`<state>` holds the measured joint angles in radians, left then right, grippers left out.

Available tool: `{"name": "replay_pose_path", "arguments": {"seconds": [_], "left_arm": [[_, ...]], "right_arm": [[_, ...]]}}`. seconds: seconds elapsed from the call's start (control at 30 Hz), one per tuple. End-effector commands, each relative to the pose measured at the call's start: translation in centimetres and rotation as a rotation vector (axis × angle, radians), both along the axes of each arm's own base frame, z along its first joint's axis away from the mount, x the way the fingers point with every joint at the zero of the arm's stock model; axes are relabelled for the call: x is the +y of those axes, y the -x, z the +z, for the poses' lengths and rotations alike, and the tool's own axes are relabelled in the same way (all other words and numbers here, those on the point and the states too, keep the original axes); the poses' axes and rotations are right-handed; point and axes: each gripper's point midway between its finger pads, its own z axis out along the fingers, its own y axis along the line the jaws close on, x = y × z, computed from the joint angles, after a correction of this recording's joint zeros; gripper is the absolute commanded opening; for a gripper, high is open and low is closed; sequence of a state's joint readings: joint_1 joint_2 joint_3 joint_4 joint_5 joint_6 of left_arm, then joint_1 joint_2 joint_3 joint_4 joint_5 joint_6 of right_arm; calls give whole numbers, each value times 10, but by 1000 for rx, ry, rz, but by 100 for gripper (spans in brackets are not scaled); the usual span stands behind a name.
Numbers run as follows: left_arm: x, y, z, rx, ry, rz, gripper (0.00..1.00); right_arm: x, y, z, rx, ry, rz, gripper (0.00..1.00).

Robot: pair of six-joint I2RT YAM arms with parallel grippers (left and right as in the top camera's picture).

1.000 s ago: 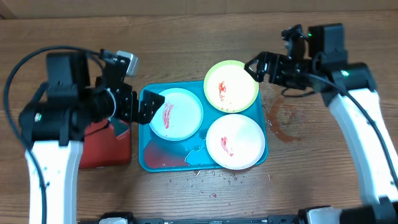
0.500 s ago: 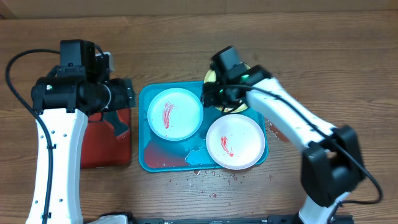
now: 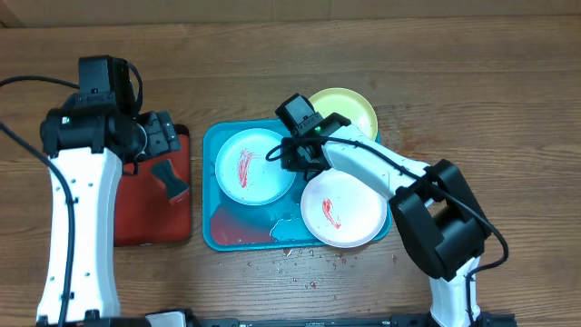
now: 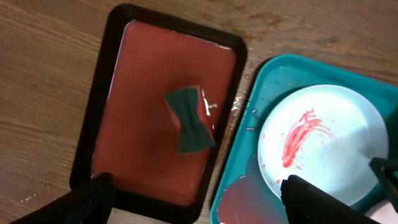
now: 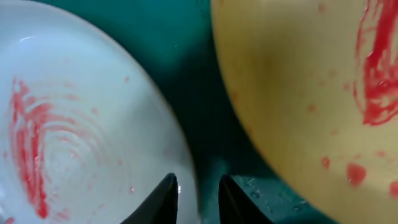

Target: Clean dirty plates on tray and stack at the side

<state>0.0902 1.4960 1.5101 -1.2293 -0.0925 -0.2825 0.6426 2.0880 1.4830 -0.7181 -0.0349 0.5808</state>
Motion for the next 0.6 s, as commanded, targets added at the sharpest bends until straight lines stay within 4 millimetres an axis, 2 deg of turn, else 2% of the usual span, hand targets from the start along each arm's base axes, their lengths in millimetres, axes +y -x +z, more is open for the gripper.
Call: {"name": "replay_pose_path", "arguments": {"seconds": [0.0, 0.07, 0.13, 0.2, 0.3, 0.4, 0.57], "left_arm": [[5, -8, -10, 29, -9, 26, 86], [5, -10, -18, 55, -7, 26, 84], [5, -12, -28, 88, -5, 25, 84], [5, -13, -40, 127, -1, 25, 79], [6, -14, -55, 177, 6, 38, 79], [5, -13, -65, 213, 10, 43, 76], [8, -10, -77, 248, 12, 52, 72]], "right_arm": [[-1, -13, 5, -48, 6, -37, 19], [0, -13, 4, -48, 6, -37, 15], [1, -11, -1, -43, 9, -31, 14], [4, -8, -6, -34, 16, -23, 13], [7, -4, -15, -20, 27, -12, 11], [6, -2, -20, -10, 33, -15, 4], [6, -2, -21, -6, 36, -14, 4]]}}
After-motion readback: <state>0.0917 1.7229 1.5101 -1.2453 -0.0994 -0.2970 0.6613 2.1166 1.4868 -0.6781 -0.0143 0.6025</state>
